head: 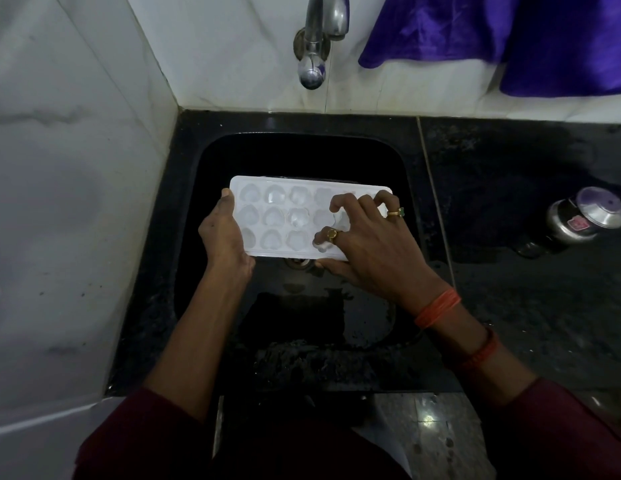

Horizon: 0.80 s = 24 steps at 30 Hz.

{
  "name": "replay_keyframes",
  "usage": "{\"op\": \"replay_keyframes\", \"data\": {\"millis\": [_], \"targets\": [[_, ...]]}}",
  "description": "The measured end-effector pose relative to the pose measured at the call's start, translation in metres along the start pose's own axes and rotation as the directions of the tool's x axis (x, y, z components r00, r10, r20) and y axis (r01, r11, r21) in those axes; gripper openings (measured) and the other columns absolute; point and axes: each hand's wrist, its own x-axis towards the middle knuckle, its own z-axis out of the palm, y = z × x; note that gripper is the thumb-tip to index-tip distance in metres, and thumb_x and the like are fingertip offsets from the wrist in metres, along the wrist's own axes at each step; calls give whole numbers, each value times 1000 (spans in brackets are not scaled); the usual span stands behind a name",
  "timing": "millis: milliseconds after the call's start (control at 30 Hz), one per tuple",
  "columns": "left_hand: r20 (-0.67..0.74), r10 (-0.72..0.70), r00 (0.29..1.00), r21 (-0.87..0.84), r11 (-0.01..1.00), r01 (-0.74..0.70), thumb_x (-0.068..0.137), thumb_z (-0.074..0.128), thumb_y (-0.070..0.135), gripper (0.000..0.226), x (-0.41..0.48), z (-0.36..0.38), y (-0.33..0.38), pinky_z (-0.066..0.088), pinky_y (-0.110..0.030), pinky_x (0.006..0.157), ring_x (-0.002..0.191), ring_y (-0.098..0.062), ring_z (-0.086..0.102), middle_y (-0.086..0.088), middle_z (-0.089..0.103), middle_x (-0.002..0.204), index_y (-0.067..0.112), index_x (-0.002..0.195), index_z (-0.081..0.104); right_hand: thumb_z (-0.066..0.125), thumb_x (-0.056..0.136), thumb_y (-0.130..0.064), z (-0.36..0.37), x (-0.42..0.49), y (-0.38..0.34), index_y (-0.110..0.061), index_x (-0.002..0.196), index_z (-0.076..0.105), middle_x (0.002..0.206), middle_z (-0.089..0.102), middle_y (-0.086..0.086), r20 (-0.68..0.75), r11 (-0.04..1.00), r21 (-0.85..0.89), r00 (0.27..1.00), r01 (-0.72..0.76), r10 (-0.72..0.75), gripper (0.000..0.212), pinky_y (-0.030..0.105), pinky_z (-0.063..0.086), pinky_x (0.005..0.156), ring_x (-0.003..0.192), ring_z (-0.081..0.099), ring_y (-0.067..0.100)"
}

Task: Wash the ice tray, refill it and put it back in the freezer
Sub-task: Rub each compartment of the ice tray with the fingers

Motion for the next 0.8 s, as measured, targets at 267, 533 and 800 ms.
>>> {"op": "replay_keyframes", "data": {"millis": [267, 533, 800], "targets": [[1, -2, 1000, -6, 1000, 2, 102, 61, 39, 34, 1, -1, -3, 64, -45, 69, 91, -29, 78, -9, 79, 105, 10, 115, 73, 74, 77, -58, -5, 4, -3, -33, 109, 65, 134, 50, 1, -2, 992, 124, 1000, -31, 31, 41, 45, 23, 106, 105, 58, 19], [1, 3, 1000, 15, 1000, -3, 102, 60, 41, 33, 1, 1, -3, 65, -48, 74, 91, -29, 78, -8, 79, 105, 12, 113, 73, 67, 82, -54, -4, 5, -6, -39, 124, 61, 135, 48, 3, 62, 990, 143, 998, -2, -7, 45, 46, 23, 107, 109, 55, 20], [-3, -5, 1000, -2, 1000, 5, 102, 60, 39, 35, -2, 5, -4, 65, -46, 71, 91, -30, 78, -9, 79, 106, 10, 118, 71, 57, 89, -58, 1, 7, -11, -36, 111, 69, 135, 51, 5, 62, 995, 92, 997, 44, -49, 33, 48, 33, 103, 114, 52, 25]]}}
